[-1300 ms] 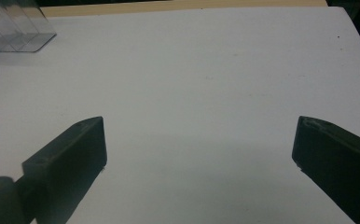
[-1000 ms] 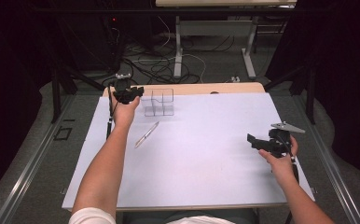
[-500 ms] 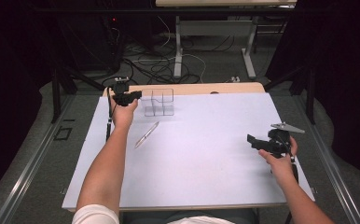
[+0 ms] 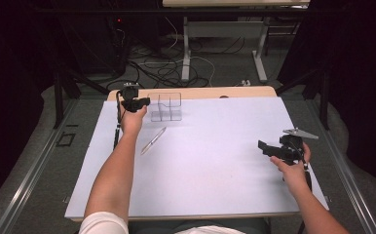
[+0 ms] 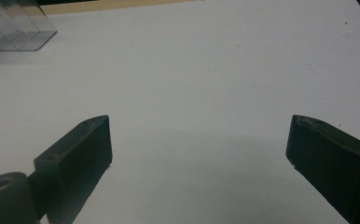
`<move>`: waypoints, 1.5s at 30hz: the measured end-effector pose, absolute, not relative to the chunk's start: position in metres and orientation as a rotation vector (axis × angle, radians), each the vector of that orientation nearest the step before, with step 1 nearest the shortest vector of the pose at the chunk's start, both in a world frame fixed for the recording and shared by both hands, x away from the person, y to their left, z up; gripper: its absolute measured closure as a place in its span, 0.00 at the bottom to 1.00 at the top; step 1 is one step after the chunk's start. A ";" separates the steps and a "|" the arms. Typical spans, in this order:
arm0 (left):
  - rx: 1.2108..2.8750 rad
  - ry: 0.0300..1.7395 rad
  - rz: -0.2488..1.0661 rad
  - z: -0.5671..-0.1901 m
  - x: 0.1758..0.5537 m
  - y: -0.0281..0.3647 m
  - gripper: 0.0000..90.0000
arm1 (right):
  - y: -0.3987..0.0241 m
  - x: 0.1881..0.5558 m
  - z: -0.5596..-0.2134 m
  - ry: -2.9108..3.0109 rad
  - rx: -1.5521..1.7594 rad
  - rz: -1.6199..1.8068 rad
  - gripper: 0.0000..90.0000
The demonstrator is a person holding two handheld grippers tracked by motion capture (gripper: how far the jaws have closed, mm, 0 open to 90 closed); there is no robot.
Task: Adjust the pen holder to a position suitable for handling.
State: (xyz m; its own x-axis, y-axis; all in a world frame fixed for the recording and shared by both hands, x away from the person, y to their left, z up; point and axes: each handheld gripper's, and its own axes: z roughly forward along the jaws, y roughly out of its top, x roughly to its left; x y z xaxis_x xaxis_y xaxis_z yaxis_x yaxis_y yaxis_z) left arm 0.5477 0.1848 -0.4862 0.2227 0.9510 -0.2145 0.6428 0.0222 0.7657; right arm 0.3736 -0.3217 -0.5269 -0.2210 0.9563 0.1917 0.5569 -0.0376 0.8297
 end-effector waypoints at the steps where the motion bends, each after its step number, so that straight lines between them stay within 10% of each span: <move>1: 1.702 1.498 0.484 -0.486 0.548 0.184 0.87 | -0.321 0.373 -0.527 1.792 1.598 1.180 0.08; 45: 1.623 1.633 0.527 -0.485 0.540 0.184 1.00 | -0.324 0.375 -0.528 1.796 1.596 1.183 0.12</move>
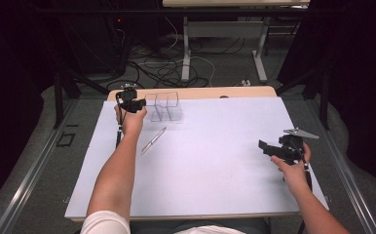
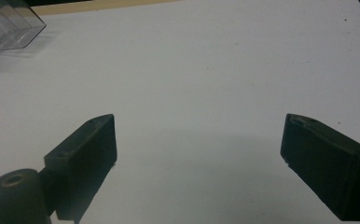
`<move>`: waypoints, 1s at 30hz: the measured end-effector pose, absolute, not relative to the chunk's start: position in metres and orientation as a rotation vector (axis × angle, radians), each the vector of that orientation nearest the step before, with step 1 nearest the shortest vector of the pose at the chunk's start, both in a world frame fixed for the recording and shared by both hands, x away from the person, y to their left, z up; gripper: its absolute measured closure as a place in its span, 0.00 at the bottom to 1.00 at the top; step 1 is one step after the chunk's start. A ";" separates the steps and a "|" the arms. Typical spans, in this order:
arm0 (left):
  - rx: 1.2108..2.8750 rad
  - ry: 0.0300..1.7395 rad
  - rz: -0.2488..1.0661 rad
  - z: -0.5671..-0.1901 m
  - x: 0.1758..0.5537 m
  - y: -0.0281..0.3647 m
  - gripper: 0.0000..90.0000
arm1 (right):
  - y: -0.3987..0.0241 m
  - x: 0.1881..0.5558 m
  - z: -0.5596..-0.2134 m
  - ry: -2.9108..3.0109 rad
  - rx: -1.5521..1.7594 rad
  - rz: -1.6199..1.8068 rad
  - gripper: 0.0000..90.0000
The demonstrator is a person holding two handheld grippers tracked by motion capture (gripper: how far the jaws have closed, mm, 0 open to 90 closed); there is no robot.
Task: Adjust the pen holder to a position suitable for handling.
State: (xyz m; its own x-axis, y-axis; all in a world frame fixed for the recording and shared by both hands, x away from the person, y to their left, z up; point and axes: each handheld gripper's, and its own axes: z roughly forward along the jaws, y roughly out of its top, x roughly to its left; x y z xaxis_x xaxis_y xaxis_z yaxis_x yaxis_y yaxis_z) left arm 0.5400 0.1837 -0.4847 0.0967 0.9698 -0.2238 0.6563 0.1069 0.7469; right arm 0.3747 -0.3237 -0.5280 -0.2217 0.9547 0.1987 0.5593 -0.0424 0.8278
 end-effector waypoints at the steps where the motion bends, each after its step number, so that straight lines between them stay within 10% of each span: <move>1: 1.609 1.642 0.523 -0.485 0.540 0.184 1.00 | -0.324 0.375 -0.528 1.795 1.597 1.182 0.12; 30: 1.589 1.601 0.418 -0.459 0.505 0.188 1.00 | -0.321 0.376 -0.530 1.803 1.607 1.176 0.12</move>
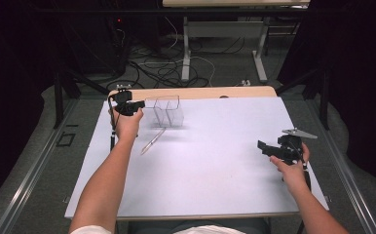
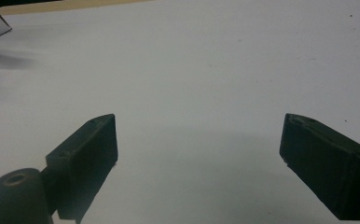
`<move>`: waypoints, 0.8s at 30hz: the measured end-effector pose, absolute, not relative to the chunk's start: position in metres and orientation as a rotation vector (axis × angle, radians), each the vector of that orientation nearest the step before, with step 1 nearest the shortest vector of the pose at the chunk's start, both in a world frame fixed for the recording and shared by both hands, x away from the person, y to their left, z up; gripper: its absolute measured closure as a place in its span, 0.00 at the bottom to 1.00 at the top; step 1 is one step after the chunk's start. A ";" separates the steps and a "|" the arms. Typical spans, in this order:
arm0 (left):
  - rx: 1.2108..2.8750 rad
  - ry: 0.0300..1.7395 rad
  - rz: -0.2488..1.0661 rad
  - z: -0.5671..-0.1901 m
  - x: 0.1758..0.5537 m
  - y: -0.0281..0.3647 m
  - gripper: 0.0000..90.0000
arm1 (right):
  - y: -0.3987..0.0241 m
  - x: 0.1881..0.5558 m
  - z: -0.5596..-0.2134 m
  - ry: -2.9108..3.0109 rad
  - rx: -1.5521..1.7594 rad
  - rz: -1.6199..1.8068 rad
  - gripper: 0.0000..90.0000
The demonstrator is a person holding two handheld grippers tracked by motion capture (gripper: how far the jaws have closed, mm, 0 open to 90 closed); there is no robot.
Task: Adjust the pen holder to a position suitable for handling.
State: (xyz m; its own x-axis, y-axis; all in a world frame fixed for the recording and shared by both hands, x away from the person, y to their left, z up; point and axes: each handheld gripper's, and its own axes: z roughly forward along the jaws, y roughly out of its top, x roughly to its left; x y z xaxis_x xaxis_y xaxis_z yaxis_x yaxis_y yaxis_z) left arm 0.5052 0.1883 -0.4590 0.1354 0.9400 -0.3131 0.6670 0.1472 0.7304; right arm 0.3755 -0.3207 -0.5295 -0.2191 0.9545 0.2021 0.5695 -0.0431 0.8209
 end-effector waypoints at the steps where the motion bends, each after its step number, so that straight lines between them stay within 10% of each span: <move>1: 1.588 1.592 0.410 -0.457 0.503 0.185 1.00 | -0.321 0.375 -0.530 1.803 1.611 1.176 0.12; 24: 1.769 1.433 0.300 -0.475 0.447 0.131 0.99 | -0.322 0.375 -0.528 1.793 1.613 1.180 0.12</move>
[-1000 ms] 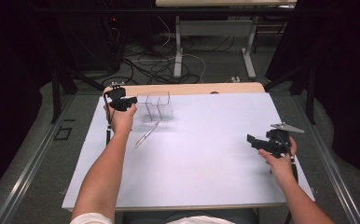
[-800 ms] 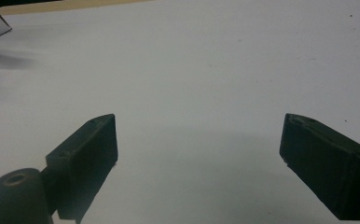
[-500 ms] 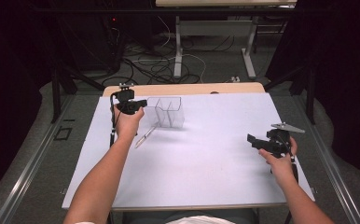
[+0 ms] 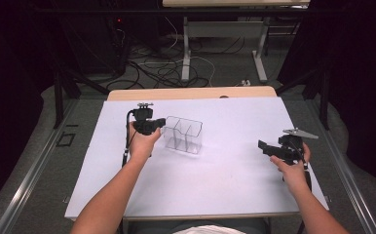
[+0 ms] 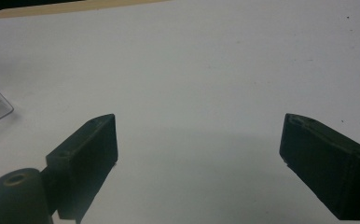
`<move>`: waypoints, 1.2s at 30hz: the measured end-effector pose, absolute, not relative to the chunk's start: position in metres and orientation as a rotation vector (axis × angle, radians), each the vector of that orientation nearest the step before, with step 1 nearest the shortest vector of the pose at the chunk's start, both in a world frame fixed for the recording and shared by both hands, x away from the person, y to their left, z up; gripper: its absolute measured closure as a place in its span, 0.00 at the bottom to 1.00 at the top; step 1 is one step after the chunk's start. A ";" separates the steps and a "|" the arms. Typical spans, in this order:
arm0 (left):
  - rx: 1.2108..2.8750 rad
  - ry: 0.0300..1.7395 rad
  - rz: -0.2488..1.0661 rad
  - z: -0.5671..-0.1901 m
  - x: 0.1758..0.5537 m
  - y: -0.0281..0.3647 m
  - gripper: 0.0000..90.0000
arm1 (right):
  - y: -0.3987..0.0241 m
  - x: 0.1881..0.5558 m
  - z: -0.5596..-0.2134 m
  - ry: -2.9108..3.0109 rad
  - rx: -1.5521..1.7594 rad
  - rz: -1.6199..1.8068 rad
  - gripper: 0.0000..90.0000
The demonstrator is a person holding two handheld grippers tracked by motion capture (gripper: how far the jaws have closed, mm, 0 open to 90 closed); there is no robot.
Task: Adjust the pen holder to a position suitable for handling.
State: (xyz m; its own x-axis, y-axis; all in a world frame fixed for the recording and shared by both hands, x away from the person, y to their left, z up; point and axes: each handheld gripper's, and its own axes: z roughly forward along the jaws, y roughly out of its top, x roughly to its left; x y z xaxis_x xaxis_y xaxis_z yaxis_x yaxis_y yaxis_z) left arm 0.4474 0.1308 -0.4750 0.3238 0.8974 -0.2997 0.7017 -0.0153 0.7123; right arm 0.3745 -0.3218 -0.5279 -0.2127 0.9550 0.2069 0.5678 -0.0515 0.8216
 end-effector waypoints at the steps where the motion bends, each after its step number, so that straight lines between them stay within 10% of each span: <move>1: 1.780 1.426 0.312 -0.475 0.445 0.129 0.99 | -0.322 0.375 -0.528 1.793 1.613 1.180 0.12; 36: 1.792 1.302 0.086 -0.483 0.394 0.128 0.88 | -0.321 0.375 -0.528 1.797 1.611 1.179 0.14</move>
